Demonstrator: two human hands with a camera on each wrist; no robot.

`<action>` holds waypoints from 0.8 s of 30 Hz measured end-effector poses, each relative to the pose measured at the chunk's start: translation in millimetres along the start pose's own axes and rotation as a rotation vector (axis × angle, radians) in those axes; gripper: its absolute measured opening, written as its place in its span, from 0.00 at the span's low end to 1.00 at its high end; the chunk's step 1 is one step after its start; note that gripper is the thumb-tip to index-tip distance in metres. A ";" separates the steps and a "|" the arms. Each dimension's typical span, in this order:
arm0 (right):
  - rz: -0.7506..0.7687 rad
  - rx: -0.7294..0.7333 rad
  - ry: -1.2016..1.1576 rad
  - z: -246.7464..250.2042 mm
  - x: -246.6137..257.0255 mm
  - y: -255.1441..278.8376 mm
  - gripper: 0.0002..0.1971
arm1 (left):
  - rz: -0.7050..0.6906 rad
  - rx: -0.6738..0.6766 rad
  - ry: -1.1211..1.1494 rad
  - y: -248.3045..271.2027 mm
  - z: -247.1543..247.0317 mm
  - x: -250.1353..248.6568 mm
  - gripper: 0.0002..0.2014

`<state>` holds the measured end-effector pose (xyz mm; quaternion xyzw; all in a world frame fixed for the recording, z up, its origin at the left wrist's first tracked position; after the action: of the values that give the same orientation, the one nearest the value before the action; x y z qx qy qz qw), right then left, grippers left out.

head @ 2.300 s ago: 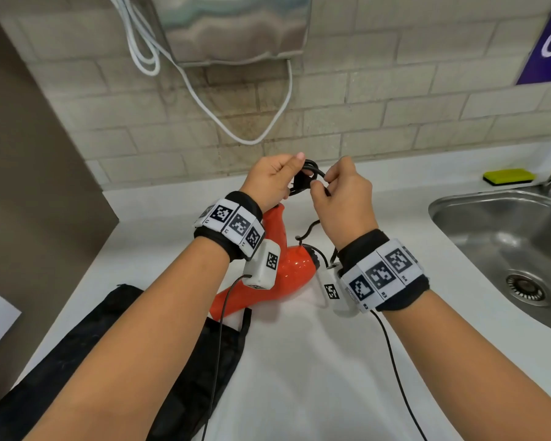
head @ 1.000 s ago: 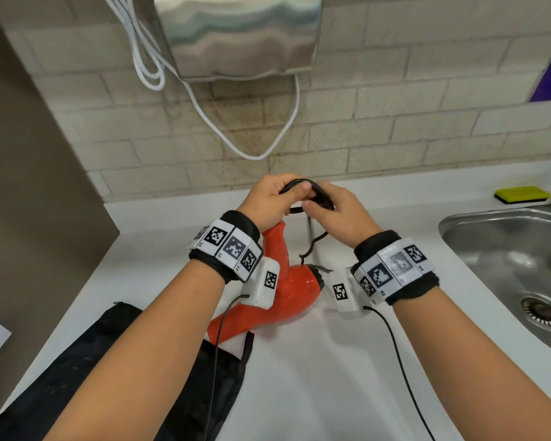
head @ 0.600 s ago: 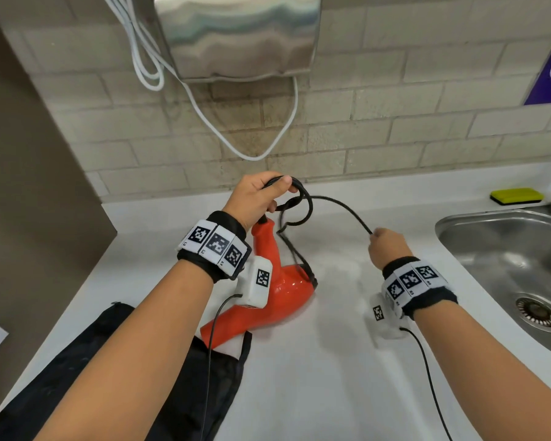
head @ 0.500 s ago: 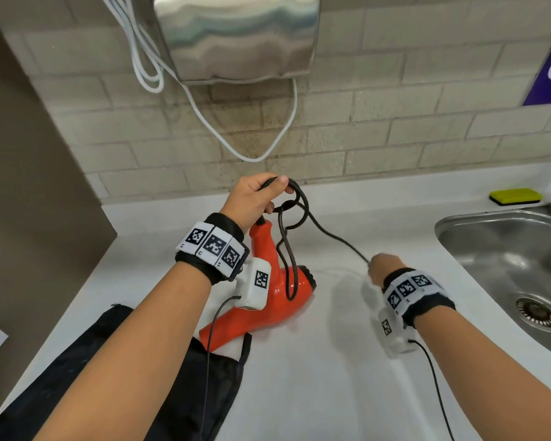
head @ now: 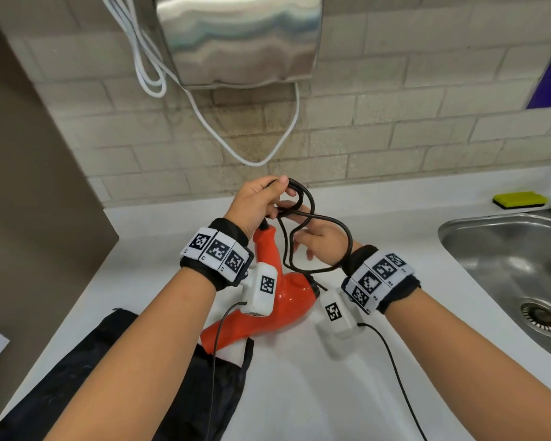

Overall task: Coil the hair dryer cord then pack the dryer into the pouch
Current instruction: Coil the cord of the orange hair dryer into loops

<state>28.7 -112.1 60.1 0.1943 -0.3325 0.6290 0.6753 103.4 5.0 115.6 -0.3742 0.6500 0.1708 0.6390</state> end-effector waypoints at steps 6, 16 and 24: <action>-0.005 -0.157 -0.159 0.6 9.5 -4.2 0.10 | -0.005 0.043 -0.021 1.3 -8.4 -1.3 0.13; -0.555 -0.361 0.299 32.2 -89.9 23.7 0.11 | 0.014 -0.041 0.082 -3.1 -0.4 3.8 0.16; -0.723 0.276 0.852 6.9 -112.7 37.8 0.16 | 0.020 -0.110 0.206 -4.0 3.0 3.5 0.17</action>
<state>-8.3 -192.9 -19.1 0.1114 0.1415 0.4183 0.8903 108.6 3.5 112.8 -0.4179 0.7056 0.1732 0.5455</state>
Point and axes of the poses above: each hand's wrist, its own y-axis away from the middle knuckle, its own z-axis out of the back of the hand, x = y × z, the point moved 1 cm from there along -y, towards the middle knuckle, and after that the axes turned 14 degrees about y, right-handed, at the moved point
